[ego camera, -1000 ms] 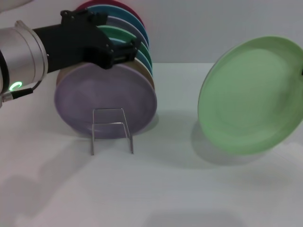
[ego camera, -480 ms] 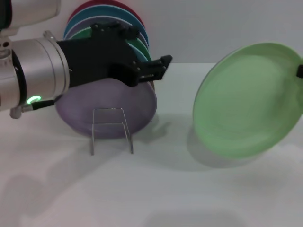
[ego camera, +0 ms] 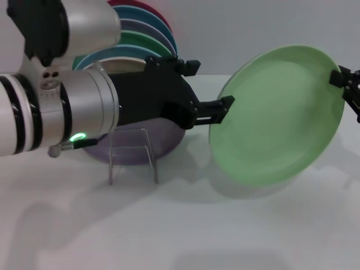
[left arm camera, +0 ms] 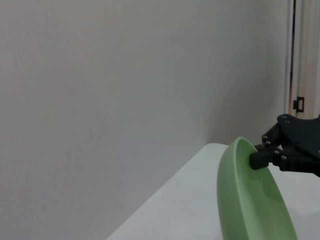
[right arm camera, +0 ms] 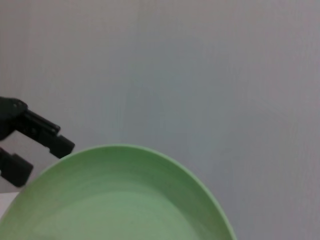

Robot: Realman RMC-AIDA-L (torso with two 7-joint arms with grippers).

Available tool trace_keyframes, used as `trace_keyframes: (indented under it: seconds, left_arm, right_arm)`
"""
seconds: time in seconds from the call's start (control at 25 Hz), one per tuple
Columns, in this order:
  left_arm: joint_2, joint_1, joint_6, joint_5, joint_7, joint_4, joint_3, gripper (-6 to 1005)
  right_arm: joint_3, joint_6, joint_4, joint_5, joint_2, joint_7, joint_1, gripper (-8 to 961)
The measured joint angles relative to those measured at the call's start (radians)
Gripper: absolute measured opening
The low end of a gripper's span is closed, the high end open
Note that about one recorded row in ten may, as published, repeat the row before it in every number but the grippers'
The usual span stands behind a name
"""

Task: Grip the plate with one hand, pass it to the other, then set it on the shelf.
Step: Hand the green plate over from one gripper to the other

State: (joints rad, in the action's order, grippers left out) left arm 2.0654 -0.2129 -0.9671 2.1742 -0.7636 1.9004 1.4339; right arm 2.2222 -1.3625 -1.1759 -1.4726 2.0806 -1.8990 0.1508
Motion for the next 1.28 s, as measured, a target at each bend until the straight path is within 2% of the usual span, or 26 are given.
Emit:
trace_keyframes:
  seconds: [0.28, 0.68, 1.04, 1.24, 1.28]
  left_arm:
    - [0.000, -0.017, 0.042, 0.010, -0.005, -0.023, -0.037, 763]
    - [0.001, -0.055, 0.058, 0.010, -0.005, -0.075, -0.042, 761]
    - [0.000, -0.063, 0.065, 0.010, -0.005, -0.083, -0.042, 760]
    - [0.000, -0.061, 0.064, 0.008, -0.004, -0.079, -0.041, 544]
    - [0.000, -0.063, 0.059, 0.006, -0.004, -0.079, -0.043, 534]
  right_arm:
    - [-0.008, 0.000, 0.005, -0.009, 0.001, 0.006, 0.017, 18]
    - [-0.022, 0.005, 0.006, -0.011, 0.000, 0.012, 0.009, 19]
    - [-0.021, 0.001, 0.005, -0.007, -0.001, 0.015, 0.002, 17]
    - [-0.021, 0.001, 0.004, -0.006, -0.002, 0.020, 0.002, 17]
    - [-0.021, -0.001, 0.004, -0.006, -0.002, 0.026, 0.002, 17]
